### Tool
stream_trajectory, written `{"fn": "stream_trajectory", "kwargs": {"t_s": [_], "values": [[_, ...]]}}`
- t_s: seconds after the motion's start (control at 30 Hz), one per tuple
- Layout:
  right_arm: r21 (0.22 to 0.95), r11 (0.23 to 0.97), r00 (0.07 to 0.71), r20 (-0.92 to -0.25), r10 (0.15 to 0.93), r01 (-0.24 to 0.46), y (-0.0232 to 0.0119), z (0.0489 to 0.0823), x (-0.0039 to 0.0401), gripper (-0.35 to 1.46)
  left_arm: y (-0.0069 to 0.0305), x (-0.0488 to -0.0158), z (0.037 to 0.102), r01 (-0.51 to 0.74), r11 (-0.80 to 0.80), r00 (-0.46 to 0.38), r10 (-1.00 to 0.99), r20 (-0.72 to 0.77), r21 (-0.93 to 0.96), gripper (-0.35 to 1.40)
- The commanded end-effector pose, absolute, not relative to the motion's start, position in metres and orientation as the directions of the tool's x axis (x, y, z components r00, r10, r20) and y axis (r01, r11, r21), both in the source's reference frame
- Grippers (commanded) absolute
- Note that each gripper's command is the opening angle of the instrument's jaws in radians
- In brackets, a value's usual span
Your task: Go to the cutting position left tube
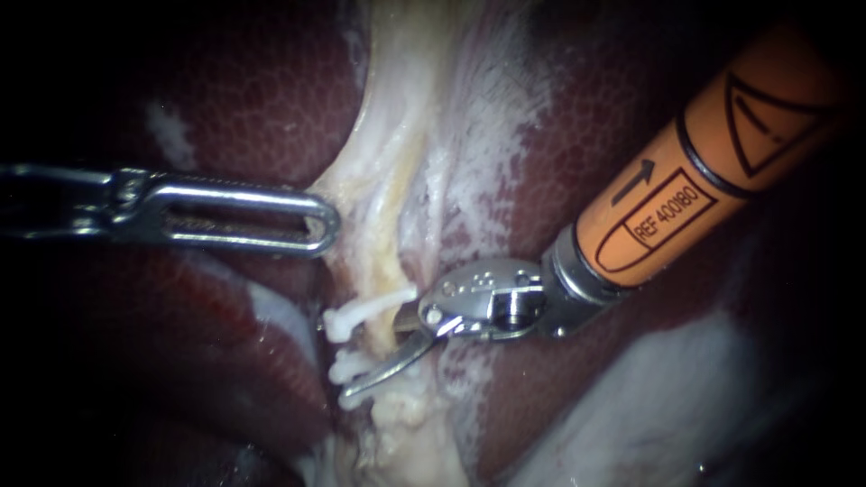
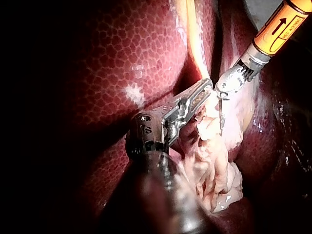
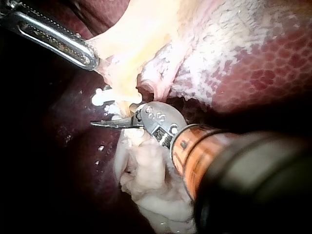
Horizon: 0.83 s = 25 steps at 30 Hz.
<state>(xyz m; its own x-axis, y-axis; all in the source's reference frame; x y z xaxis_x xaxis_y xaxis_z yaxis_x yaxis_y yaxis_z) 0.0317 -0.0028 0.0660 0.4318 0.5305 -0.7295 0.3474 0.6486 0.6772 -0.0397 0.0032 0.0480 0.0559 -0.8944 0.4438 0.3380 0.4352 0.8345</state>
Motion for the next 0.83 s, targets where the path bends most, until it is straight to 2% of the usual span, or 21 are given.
{"fn": "stream_trajectory", "kwargs": {"t_s": [0.03, 0.2, 0.83], "values": [[0.675, 0.65, 0.431, -0.731, 0.529, 0.349, -0.0028, 0.0661, 0.0317, 0.61, 0.0032, -0.0397, 0.048, 0.338, 0.435, 0.056, -0.894, 0.444, 0.834, -0.35], [0.68, 0.647, 0.433, -0.727, 0.533, 0.346, -0.0027, 0.0662, 0.0317, 0.56, 0.0032, -0.0397, 0.048, 0.338, 0.435, 0.056, -0.894, 0.444, 0.834, -0.35], [0.683, 0.643, 0.435, -0.724, 0.536, 0.345, -0.0027, 0.0662, 0.0316, 0.56, 0.0032, -0.0398, 0.048, 0.338, 0.435, 0.056, -0.894, 0.444, 0.834, -0.35]]}}
